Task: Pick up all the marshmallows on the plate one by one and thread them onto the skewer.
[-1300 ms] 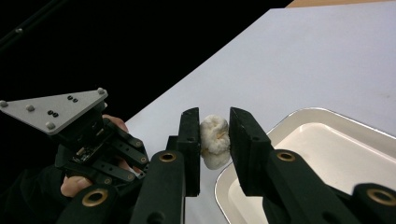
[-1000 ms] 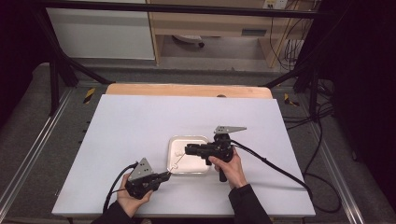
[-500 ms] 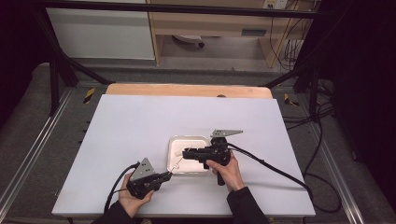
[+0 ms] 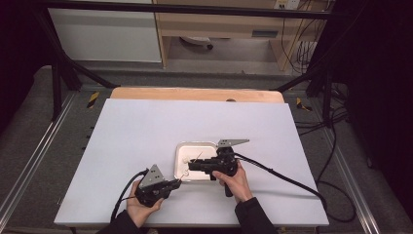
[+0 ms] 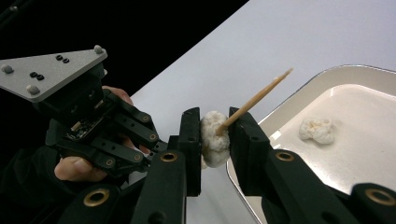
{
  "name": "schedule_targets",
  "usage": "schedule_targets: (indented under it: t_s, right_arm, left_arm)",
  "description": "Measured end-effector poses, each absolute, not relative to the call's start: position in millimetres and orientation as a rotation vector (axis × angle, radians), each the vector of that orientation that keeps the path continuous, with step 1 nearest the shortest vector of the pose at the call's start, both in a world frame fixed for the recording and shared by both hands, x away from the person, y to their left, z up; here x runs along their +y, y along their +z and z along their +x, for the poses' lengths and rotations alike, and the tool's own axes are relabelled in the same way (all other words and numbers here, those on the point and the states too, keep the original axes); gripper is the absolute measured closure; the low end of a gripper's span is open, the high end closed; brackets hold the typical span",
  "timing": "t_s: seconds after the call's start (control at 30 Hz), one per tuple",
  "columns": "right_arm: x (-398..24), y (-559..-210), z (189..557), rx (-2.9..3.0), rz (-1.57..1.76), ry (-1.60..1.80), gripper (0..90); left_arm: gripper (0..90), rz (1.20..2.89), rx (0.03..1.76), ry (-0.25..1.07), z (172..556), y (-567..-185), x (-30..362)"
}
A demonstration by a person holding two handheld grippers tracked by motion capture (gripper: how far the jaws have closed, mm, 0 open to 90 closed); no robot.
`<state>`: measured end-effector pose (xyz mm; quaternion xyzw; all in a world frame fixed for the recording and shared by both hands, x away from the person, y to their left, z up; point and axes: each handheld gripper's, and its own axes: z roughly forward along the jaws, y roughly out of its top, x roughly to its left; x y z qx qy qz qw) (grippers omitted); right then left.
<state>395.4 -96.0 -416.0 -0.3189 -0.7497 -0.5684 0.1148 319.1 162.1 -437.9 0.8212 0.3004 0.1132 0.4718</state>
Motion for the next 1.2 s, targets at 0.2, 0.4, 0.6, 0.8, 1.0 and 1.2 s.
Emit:
schedule_targets:
  t_s: [0.2,0.4,0.6,0.8,1.0,1.2]
  right_arm:
    - [-100.8,-409.6,395.3,-2.261,-0.956,-1.688,59.8]
    - [-112.0,-399.2,394.0,-2.393,-1.003,-1.707,34.1]
    - [-126.4,-403.1,396.1,-2.515,-1.089,-1.656,17.8]
    - [-132.6,-408.0,397.7,-2.623,-1.107,-1.603,8.4]
    - [-131.9,-406.9,398.7,-2.654,-1.115,-1.591,5.1]
    - [-118.8,-404.3,403.4,-2.736,-1.129,-1.523,4.5]
  left_arm:
    - [88.6,2.0,0.749,0.28,319.1,-436.5,165.8]
    - [88.5,1.991,0.78,0.289,320.9,-434.6,174.6]
    - [88.5,1.997,0.799,0.293,321.7,-431.8,181.0]
    - [88.5,2.016,0.826,0.292,325.7,-426.0,190.5]
    - [88.5,2.025,0.834,0.296,324.7,-423.2,202.8]
    - [88.5,2.003,0.853,0.291,324.2,-423.9,217.0]
